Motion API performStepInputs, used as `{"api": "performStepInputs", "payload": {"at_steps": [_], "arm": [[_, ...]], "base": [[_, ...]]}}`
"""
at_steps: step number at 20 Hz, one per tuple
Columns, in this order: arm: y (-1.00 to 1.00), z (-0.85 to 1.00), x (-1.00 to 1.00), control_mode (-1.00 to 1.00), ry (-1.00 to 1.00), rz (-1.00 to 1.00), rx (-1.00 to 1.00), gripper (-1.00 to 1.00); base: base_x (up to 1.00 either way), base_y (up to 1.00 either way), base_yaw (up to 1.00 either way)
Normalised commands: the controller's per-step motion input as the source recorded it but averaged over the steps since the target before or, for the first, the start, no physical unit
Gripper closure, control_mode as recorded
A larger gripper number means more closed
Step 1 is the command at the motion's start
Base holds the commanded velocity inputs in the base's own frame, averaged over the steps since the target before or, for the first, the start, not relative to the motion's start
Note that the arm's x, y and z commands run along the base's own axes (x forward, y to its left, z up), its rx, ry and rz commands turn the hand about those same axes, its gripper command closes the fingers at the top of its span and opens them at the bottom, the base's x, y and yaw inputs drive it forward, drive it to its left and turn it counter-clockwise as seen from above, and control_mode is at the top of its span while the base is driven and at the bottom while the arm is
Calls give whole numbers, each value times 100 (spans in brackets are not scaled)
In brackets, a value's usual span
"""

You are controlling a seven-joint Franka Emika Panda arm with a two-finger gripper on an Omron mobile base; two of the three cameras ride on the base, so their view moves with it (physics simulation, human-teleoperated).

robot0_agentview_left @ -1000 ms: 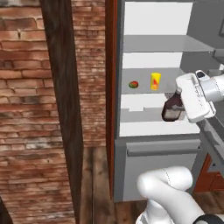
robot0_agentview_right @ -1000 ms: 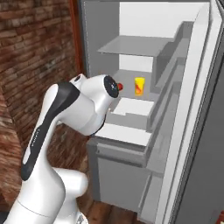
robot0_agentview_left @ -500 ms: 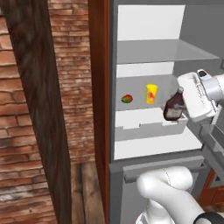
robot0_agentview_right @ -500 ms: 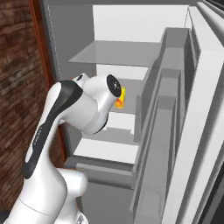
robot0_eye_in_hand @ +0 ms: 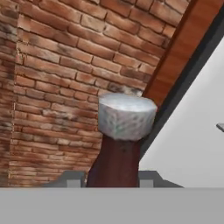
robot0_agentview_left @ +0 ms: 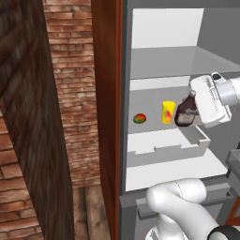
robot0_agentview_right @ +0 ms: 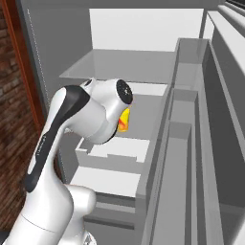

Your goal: Place the ketchup and mustard from the counter to the top shelf of the fridge. If the existing items in the fridge are on the top shelf, move them to other shelves.

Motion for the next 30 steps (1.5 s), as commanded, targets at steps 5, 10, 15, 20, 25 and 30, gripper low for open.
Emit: {"api": "performStepInputs", "payload": {"at_steps": [5,10,15,20,25,30], "arm": [[1,77,25,-100,0,-26,0,100],[0,73,32,-100,0,-34,3,100],[-1,45,57,-100,0,-32,4,100],[0,18,92,-100,0,-33,3,100],[-2,-5,84,-100,0,-32,10,100],[-16,-31,64,-100,0,-28,24,100]], "base": [[0,0,0],[0,0,0],[0,0,0],[0,0,0],[0,0,0],[0,0,0]]}}
